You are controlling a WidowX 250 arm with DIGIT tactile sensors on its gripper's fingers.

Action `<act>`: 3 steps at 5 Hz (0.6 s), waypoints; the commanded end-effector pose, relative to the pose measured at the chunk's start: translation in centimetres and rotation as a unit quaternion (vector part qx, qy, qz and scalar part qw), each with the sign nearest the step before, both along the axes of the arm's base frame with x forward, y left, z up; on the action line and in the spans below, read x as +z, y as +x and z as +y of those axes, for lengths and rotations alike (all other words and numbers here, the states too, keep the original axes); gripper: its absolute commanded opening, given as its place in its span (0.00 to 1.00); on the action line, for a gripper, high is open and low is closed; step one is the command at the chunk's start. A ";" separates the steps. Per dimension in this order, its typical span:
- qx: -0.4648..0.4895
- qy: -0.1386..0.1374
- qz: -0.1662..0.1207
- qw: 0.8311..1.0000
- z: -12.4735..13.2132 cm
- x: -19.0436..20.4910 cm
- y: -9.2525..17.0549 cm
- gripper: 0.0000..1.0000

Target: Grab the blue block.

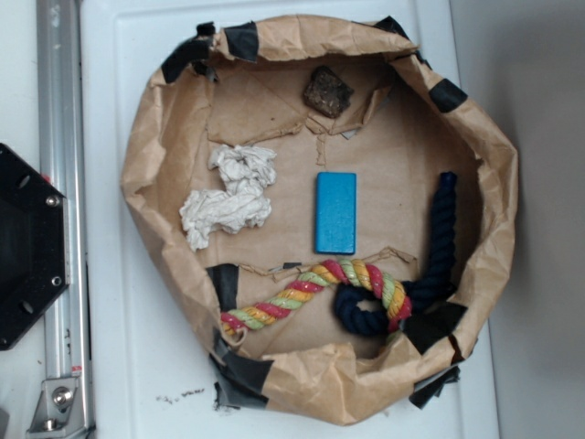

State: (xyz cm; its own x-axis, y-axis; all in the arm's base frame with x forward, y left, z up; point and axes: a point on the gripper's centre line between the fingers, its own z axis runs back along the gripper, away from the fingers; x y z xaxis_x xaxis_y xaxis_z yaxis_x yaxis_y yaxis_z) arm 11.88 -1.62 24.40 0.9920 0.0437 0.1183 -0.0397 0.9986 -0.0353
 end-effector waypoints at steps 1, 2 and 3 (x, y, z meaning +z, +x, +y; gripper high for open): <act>0.000 0.000 0.000 1.000 0.0 0.0 0.0 1.00; -0.025 0.051 -0.001 0.998 0.8 -3.0 5.0 1.00; 0.000 0.027 0.004 1.000 0.8 -5.1 9.9 1.00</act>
State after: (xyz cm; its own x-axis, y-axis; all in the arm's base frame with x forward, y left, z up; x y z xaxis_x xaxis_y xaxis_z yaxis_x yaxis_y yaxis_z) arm 21.18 -1.15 18.22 0.9970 0.0314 0.0712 -0.0335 0.9990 0.0285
